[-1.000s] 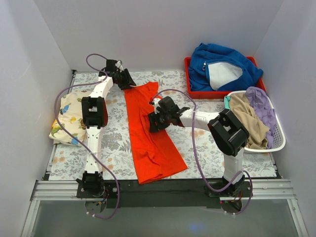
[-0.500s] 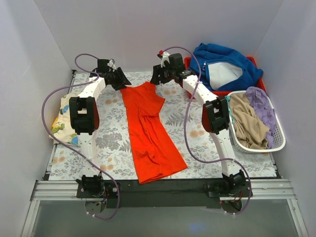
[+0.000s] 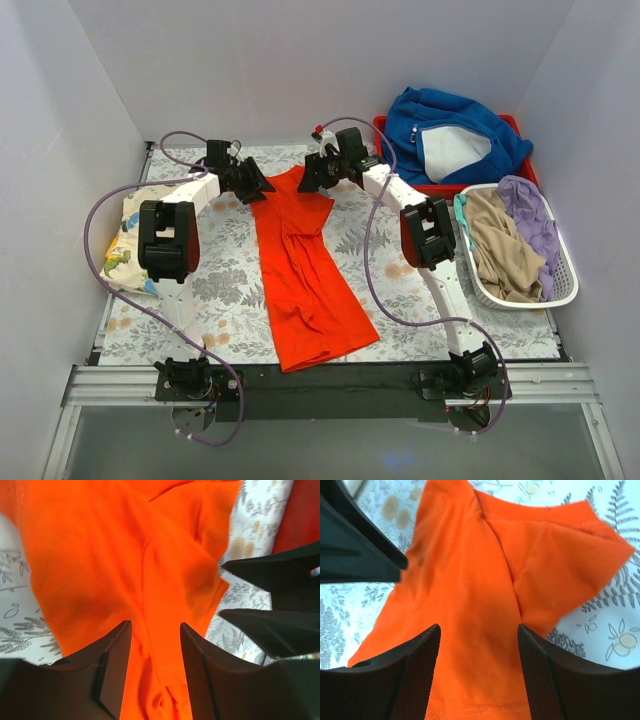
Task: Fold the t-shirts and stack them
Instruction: Fold the tshirt
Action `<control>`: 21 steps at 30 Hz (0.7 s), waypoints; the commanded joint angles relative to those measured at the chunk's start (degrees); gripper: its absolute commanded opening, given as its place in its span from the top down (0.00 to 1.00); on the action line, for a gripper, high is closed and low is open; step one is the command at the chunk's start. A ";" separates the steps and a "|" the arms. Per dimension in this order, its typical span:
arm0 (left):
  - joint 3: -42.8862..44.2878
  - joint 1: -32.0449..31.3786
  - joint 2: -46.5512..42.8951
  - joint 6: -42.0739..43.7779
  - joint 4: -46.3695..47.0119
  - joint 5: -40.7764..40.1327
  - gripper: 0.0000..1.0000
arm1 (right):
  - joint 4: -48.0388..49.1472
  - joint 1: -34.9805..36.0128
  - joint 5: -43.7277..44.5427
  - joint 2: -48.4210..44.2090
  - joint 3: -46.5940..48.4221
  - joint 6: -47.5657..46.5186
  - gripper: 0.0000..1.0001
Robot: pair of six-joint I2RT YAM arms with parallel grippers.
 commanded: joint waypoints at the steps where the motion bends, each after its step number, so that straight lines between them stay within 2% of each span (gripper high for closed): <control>1: -1.30 0.18 -4.75 -0.57 2.43 -0.73 0.58 | 5.38 0.09 -4.41 0.26 0.59 1.18 0.31; 9: -2.53 -0.17 -4.31 -1.09 2.70 -1.43 0.58 | 9.50 0.09 -6.88 5.71 2.79 4.96 0.30; 15: -1.74 -0.52 -2.73 -0.83 2.70 -1.69 0.58 | 10.39 -0.61 -3.20 10.81 4.89 6.01 0.28; 21: 1.86 -0.61 2.98 1.10 0.24 -4.06 0.58 | 10.13 -0.96 3.57 4.15 -2.92 1.36 0.28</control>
